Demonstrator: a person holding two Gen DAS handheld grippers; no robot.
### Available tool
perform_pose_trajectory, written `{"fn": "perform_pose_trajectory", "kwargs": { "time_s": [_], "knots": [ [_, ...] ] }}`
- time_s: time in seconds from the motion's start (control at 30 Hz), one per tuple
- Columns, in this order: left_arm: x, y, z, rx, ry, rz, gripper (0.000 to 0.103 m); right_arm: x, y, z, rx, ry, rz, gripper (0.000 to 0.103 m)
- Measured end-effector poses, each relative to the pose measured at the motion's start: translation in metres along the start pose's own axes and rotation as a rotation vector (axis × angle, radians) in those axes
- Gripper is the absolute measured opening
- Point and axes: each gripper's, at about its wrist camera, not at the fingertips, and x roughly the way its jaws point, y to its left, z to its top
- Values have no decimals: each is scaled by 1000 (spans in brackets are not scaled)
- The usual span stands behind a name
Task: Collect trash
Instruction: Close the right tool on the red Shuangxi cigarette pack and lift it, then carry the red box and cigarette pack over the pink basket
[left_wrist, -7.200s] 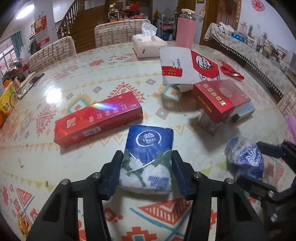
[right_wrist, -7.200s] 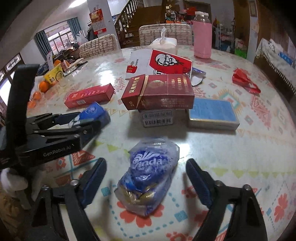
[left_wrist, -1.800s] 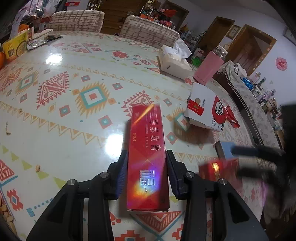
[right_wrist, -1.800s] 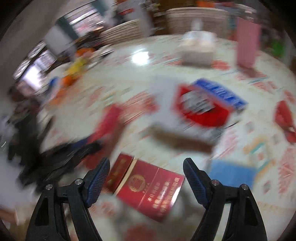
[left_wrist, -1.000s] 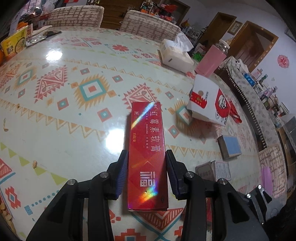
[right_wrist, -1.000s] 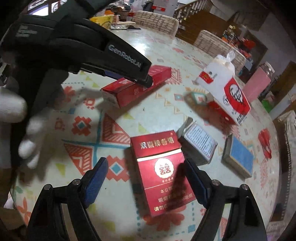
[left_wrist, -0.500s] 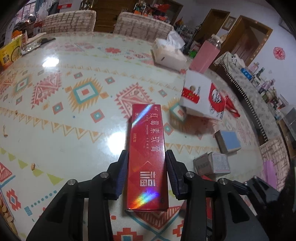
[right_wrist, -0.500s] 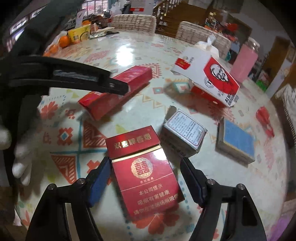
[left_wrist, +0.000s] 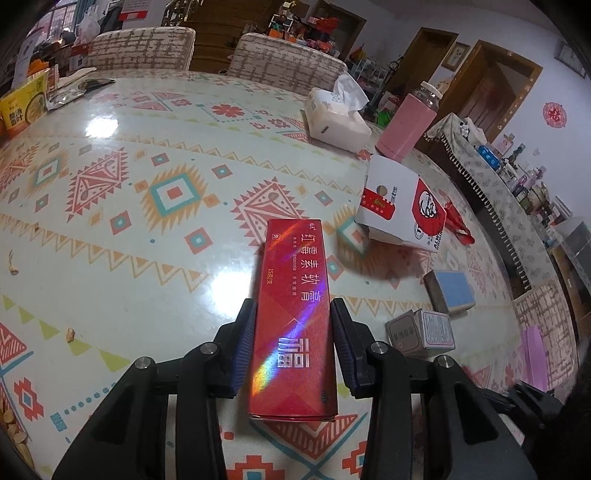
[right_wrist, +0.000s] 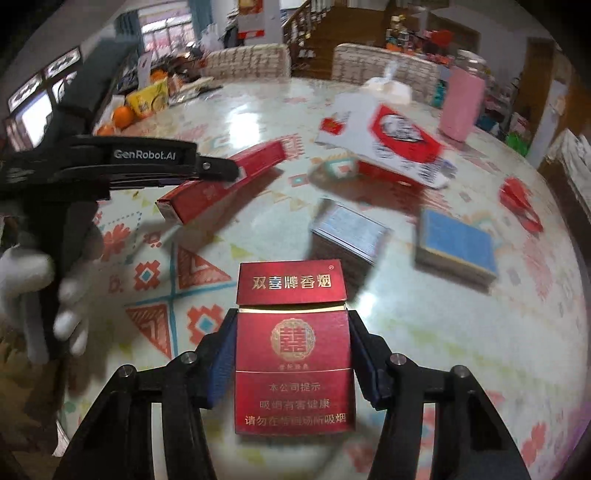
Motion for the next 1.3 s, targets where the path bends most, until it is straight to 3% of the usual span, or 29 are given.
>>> {"fn": "perform_pose_trajectory", "kwargs": {
  "time_s": [0.4, 0.53, 0.77, 1.1, 1.2, 1.3],
  "knots": [
    [-5, -9, -7, 33, -73, 54, 39, -115, -94, -88, 286, -170, -105, 61],
    [-11, -22, -18, 44, -65, 55, 39, -145, -123, -115, 369, -221, -125, 61],
    [-10, -47, -45, 88, -13, 118, 39, -160, -156, -146, 440, -256, -106, 61],
    [8, -60, -46, 110, 38, 248, 39, -173, -176, -176, 474, -301, -76, 61],
    [1, -64, -48, 109, 30, 249, 39, -177, -185, -187, 496, -309, -79, 61],
    [-19, -72, -50, 104, 12, 182, 39, -181, -192, -196, 516, -317, -83, 61]
  ]
}}
